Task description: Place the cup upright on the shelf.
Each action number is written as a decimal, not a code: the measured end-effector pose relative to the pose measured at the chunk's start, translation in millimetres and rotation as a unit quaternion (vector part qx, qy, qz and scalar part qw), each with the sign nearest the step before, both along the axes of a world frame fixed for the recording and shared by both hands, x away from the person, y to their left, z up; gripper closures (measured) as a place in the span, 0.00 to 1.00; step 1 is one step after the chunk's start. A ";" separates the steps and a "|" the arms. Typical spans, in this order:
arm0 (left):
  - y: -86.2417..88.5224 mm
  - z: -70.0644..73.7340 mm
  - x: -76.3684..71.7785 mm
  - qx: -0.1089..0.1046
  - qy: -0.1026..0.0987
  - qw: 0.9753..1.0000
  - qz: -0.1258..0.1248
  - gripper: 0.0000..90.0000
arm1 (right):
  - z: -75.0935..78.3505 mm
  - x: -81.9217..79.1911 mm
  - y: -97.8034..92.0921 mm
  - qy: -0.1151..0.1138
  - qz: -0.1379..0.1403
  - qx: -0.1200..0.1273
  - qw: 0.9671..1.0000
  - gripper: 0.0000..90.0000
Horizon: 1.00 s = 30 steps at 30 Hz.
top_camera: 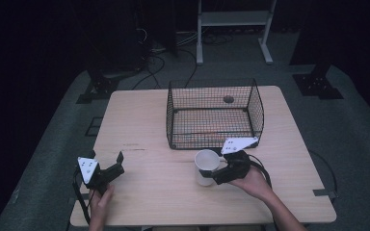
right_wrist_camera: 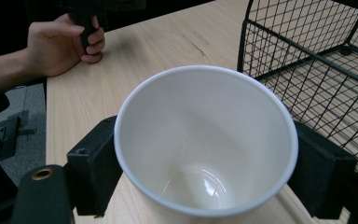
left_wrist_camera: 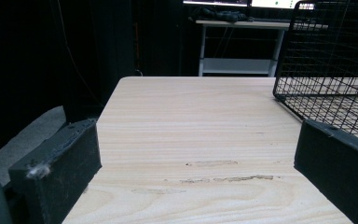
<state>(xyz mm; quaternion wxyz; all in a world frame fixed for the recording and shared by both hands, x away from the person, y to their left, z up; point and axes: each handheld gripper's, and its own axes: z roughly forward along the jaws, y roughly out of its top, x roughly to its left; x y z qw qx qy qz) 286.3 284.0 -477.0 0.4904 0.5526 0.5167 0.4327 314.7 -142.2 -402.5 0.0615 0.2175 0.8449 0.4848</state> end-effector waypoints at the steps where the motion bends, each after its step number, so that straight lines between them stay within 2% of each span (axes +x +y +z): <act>1: 0.0 0.0 0.0 0.000 0.000 1.000 0.000 0.00 | 2.2 0.6 0.1 -0.001 0.000 0.000 1.000 0.22; 8: 0.0 0.0 -0.1 0.000 0.000 1.000 0.000 0.00 | 21.0 9.6 -0.7 -0.003 0.003 0.008 1.000 0.22; 30: 0.3 0.1 0.0 -0.001 0.000 1.000 0.000 0.00 | 57.6 36.0 -5.5 -0.006 -0.001 0.024 1.000 0.22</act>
